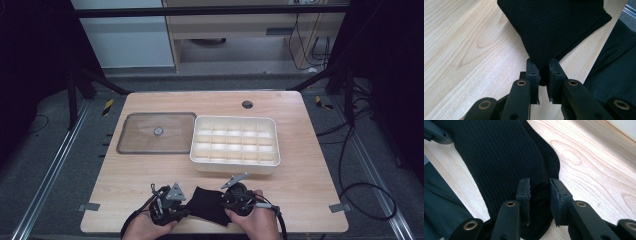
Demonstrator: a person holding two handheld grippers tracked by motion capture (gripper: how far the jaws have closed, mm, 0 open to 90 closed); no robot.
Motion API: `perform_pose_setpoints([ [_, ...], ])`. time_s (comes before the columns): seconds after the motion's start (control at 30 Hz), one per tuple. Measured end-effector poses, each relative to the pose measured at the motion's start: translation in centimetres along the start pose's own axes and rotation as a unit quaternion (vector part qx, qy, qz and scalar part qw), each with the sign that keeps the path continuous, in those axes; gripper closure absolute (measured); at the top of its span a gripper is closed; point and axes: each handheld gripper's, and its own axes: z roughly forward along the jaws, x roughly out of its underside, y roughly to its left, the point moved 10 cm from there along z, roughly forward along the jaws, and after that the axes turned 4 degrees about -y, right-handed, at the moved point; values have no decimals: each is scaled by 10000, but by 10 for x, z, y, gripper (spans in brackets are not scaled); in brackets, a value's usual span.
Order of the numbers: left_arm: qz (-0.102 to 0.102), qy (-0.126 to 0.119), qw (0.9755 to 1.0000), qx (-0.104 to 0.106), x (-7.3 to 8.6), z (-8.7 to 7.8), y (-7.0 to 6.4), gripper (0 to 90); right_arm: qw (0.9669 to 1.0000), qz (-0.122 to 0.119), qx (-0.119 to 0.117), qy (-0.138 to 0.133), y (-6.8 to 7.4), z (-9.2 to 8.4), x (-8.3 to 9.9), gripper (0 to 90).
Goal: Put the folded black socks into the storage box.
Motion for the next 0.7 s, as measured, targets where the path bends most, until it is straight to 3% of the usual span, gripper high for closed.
perform_pose_setpoints([
  [0.7,43,-263,9996,-27,-19,-17,-2,811,10000,7,-74,-51,6,3,-3,710],
])
